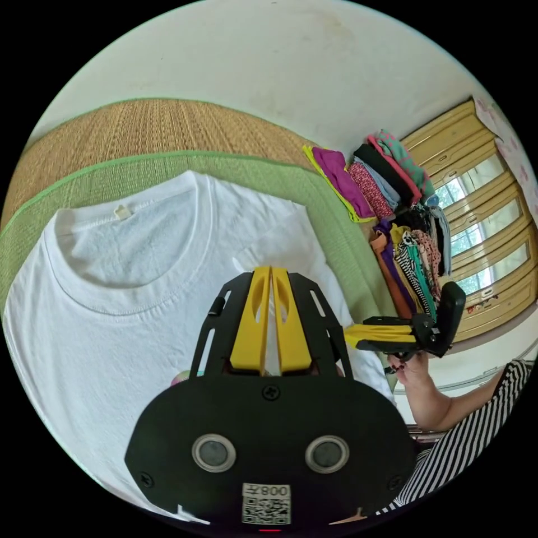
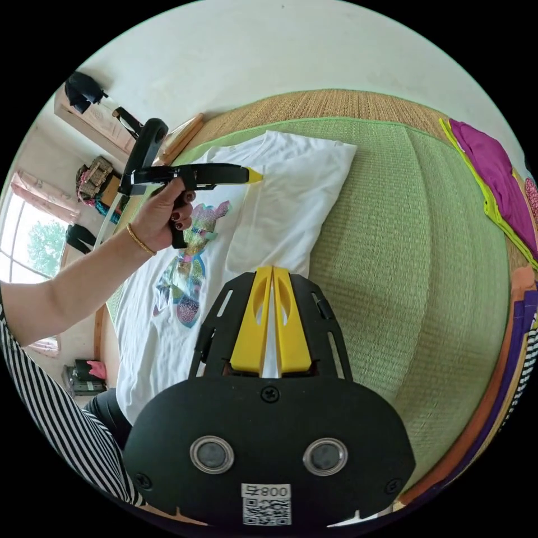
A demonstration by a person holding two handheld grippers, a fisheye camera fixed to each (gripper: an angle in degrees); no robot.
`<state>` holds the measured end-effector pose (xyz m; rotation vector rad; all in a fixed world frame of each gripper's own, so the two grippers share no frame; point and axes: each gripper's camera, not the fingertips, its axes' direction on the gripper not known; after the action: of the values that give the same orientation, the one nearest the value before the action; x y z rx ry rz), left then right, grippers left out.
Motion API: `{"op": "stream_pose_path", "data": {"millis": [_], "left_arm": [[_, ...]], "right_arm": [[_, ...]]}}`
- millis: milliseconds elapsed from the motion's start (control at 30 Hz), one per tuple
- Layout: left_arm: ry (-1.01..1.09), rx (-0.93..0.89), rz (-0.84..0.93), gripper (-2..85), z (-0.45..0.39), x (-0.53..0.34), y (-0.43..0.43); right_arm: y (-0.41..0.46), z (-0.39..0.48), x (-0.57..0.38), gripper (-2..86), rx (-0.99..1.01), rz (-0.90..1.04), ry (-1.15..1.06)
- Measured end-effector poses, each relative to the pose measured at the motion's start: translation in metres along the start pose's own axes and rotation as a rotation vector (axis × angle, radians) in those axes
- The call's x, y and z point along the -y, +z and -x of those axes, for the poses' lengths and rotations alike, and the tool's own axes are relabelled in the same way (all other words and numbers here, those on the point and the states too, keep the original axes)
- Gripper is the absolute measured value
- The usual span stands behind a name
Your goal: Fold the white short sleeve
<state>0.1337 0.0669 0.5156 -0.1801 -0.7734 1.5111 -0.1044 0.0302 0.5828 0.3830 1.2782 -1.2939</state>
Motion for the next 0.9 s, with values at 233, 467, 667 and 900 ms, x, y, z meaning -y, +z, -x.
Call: {"op": "stream_pose_path", "data": {"millis": [233, 467, 667, 900], "left_arm": [[0.041, 0.000, 0.027, 0.2, -0.015, -0.015, -0.013], [0.090, -0.075, 0.126, 0.4, -0.033, -0.075, -0.023], [-0.116, -0.006, -0.150, 1.9, -0.008, -0.162, -0.139], [-0.601, 0.380, -0.302, 7.8, 0.044, -0.309, -0.267]], "right_arm": [[-0.003, 0.015, 0.039, 0.1, -0.070, -0.090, -0.054], [0.054, -0.009, 0.098, 0.2, -0.070, 0.010, -0.025], [0.051, 0.026, 0.094, 0.4, -0.100, -0.040, -0.068], [0.096, 0.130, 0.111, 3.0, 0.165, -0.019, -0.271]]}}
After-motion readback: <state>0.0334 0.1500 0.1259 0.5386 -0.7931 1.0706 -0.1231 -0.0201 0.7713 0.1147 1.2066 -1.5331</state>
